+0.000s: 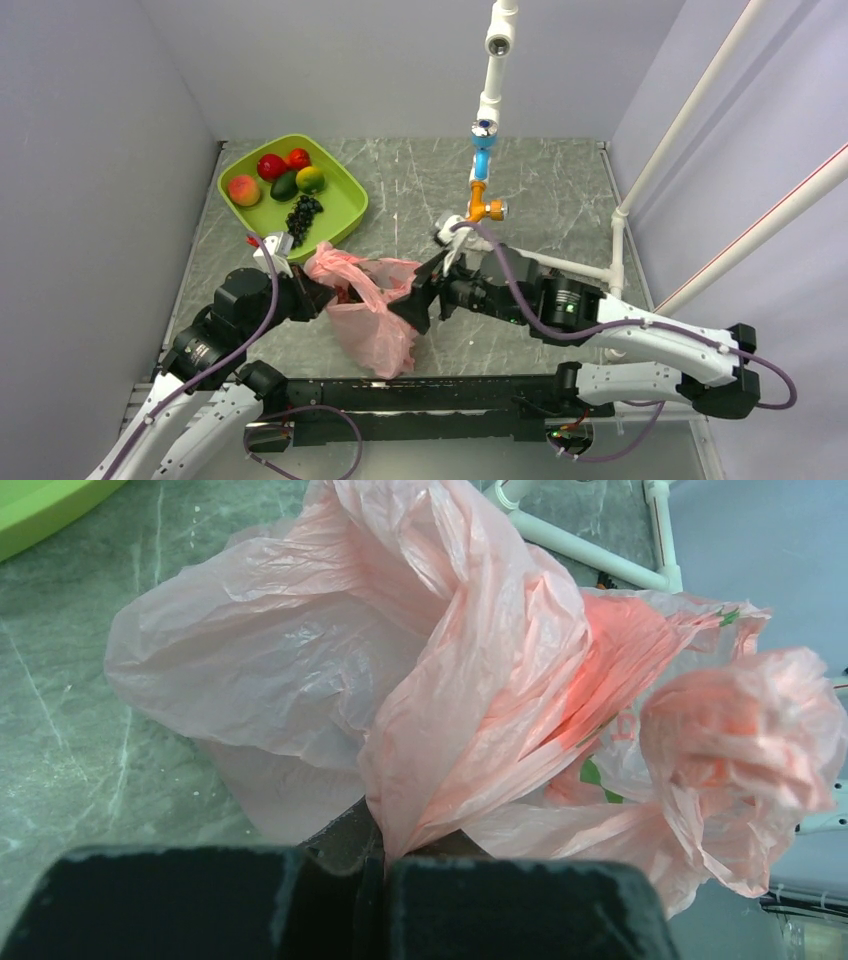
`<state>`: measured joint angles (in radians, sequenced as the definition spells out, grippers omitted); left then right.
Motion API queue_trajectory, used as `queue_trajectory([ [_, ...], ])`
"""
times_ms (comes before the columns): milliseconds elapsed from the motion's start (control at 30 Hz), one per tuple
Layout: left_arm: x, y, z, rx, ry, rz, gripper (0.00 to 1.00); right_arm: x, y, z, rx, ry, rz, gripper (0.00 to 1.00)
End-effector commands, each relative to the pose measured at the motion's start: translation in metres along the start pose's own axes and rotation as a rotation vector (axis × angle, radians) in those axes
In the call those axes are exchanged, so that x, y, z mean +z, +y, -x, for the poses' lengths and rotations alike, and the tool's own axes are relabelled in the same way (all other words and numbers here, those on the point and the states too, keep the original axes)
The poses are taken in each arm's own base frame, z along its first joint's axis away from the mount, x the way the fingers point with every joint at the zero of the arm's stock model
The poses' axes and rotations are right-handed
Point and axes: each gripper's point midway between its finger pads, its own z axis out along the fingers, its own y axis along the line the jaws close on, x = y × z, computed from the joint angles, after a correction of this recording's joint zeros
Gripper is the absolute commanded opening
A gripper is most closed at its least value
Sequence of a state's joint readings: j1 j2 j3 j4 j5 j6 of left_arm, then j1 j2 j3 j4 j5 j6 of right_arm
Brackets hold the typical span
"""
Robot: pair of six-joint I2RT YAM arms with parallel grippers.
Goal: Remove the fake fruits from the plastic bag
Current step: Adjust the plastic bag at the center of the board.
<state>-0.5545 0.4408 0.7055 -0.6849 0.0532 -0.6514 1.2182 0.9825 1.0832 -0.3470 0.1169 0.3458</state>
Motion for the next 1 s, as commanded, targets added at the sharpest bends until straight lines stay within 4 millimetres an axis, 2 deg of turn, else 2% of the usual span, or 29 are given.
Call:
queue_trajectory([
  [0, -0.007, -0.021, 0.016, -0.023, -0.038, -0.077, 0.0, 0.02, 0.034, 0.012, -0.141, -0.056, 0.103, 0.92],
  [133, -0.005, -0.02, 0.011, -0.029, -0.019, -0.073, 0.0, 0.04, 0.041, 0.019, -0.323, -0.075, 0.143, 0.99],
  [200, -0.004, -0.019, 0.012, -0.032, -0.021, -0.07, 0.0, 0.056, 0.044, 0.011, -0.401, -0.034, 0.169, 0.98],
  [233, -0.004, -0.02, 0.013, -0.034, -0.021, -0.07, 0.0, 0.062, 0.044, 0.013, -0.414, -0.025, 0.165, 0.94],
  [267, -0.003, -0.02, 0.013, -0.034, -0.02, -0.067, 0.0, 0.07, 0.04, 0.012, -0.403, -0.003, 0.15, 0.87],
  [367, -0.002, -0.021, 0.017, -0.038, -0.025, -0.061, 0.0, 0.082, 0.031, 0.01, -0.36, 0.041, 0.166, 0.57],
  [433, -0.001, -0.021, 0.022, -0.045, -0.039, -0.048, 0.0, 0.08, 0.022, 0.02, -0.35, 0.0, 0.141, 0.18],
  [467, 0.001, -0.022, 0.026, -0.048, -0.051, -0.044, 0.0, 0.076, 0.017, 0.028, -0.349, -0.026, 0.118, 0.04],
  [500, 0.003, -0.024, 0.032, -0.05, -0.061, -0.043, 0.0, 0.071, 0.011, 0.036, -0.35, -0.052, 0.101, 0.0],
  [600, 0.018, -0.032, 0.051, -0.017, -0.067, -0.029, 0.0, 0.051, -0.017, 0.069, -0.35, -0.118, 0.076, 0.0],
  [667, 0.033, -0.038, 0.068, 0.019, -0.049, -0.012, 0.0, 0.034, -0.023, 0.085, -0.416, -0.156, 0.105, 0.0],
  [767, 0.065, -0.061, 0.103, 0.036, 0.01, -0.059, 0.0, 0.014, -0.026, 0.108, -0.55, -0.164, 0.101, 0.0],
  [867, 0.078, -0.077, 0.136, 0.063, 0.042, -0.09, 0.0, 0.001, -0.026, 0.115, -0.606, -0.104, 0.098, 0.0],
  [967, 0.077, -0.082, 0.149, 0.081, 0.026, -0.123, 0.0, -0.013, -0.021, 0.103, -0.596, -0.058, 0.132, 0.0],
])
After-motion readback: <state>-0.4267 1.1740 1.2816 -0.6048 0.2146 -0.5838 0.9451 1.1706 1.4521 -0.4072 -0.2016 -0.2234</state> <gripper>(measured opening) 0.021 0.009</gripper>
